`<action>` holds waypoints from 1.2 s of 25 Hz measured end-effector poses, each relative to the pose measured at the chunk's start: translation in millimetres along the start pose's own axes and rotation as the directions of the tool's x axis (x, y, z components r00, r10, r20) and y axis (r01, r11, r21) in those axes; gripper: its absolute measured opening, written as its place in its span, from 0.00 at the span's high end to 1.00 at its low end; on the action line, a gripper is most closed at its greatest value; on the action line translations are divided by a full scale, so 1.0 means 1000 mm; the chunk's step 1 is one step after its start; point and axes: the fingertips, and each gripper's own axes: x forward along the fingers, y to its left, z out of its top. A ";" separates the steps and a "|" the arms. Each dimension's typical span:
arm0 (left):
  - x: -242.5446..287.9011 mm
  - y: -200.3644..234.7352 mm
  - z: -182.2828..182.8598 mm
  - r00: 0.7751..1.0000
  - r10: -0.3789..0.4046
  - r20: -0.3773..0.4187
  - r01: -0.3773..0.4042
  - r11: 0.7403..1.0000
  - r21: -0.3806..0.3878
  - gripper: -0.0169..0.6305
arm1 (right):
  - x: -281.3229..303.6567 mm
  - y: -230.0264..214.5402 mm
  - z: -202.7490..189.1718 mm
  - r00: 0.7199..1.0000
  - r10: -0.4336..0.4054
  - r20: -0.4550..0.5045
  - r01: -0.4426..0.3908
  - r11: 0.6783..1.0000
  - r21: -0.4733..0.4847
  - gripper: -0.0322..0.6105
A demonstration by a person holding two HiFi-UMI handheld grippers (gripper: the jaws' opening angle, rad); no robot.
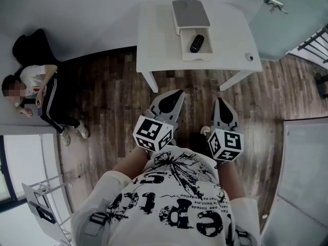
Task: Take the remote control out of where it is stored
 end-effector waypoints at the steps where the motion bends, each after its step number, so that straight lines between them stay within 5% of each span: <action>1: 0.006 0.003 0.001 1.000 0.015 0.003 -0.015 1.000 -0.004 0.96 | 0.006 -0.003 0.001 1.000 0.013 -0.001 -0.013 1.000 -0.003 0.95; 11: 0.094 -0.005 0.019 0.984 0.172 0.041 -0.173 0.985 0.028 0.96 | 0.073 -0.082 0.029 0.986 0.165 -0.015 -0.165 0.986 -0.019 0.95; 20: 0.169 -0.022 0.028 0.948 0.314 0.054 -0.316 0.948 0.044 0.96 | 0.115 -0.152 0.058 0.956 0.291 -0.025 -0.292 0.955 -0.055 0.95; 30: 0.215 -0.022 0.009 0.922 0.387 -0.023 -0.386 0.921 0.051 0.96 | 0.147 -0.206 0.049 0.946 0.317 -0.073 -0.317 0.948 0.007 0.95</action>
